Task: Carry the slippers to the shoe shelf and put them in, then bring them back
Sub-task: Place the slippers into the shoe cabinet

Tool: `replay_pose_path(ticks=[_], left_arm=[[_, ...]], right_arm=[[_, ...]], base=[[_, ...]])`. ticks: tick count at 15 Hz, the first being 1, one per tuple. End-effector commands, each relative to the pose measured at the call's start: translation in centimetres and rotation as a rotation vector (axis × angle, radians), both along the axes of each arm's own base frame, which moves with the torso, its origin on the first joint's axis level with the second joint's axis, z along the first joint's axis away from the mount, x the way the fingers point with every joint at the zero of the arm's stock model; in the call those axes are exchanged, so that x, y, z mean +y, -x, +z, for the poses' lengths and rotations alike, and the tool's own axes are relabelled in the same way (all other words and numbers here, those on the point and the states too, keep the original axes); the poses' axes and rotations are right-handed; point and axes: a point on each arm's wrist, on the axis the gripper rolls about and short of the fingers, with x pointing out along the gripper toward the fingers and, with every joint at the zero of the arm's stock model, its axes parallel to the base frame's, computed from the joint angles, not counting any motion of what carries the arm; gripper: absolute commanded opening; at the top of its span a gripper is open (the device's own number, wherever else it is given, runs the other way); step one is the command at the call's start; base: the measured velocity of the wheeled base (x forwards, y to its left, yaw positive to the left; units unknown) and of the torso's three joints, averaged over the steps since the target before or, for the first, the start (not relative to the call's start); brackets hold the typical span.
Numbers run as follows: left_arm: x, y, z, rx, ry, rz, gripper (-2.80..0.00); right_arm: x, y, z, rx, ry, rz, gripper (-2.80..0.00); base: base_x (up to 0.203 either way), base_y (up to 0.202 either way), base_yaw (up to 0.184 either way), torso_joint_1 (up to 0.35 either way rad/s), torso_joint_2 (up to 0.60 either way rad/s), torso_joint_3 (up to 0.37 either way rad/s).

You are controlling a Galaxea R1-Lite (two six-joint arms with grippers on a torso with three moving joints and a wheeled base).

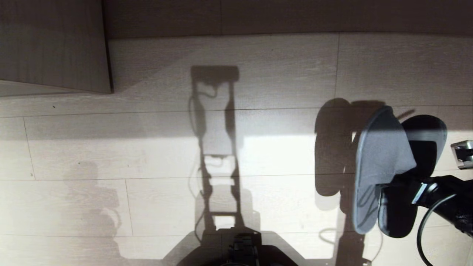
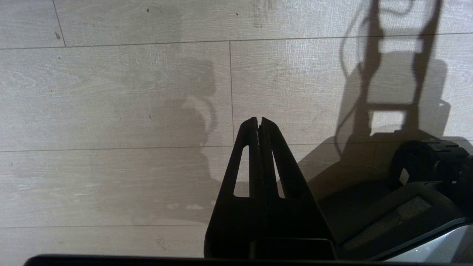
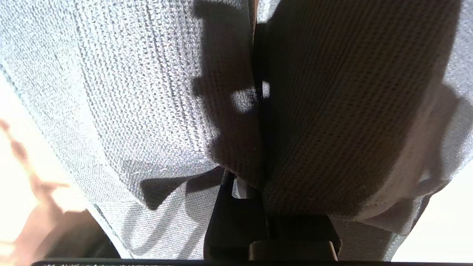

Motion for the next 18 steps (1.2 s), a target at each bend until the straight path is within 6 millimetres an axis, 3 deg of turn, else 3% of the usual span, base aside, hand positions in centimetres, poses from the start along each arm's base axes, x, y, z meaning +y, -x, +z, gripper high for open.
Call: replay_pose_path(ticks=[1,7,10,14,18], left_arm=[[0.0,0.0,0.0,-0.002,0.0,0.0,-2.8],[0.0,0.0,0.0,-0.001,0.0,-0.001,-2.8],[0.0,0.0,0.0,-0.002,0.0,0.0,-2.8],[0.0,0.0,0.0,-0.002,0.0,0.0,-2.8],[0.0,0.0,0.0,-0.002,0.002,0.0,-2.8]], right_arm=[[0.3,3.4,1.4,-0.097,0.006,0.011,-2.8],[1.1,11.7,0.7,-0.198,0.049,0.099,-2.8],[1.4,15.1,-0.5,-0.15,0.046,0.134,-2.8],[1.5,16.8,-0.8,-0.326,0.003,0.156,-2.8],[1.4,17.5,-2.8,-0.243,0.033,0.096,-2.8]], base=[[0.0,0.0,0.0,0.0,0.0,0.0],[0.0,0.0,0.0,0.0,0.0,0.0],[0.0,0.0,0.0,0.0,0.0,0.0],[0.0,0.0,0.0,0.0,0.0,0.0],[0.0,0.0,0.0,0.0,0.0,0.0]])
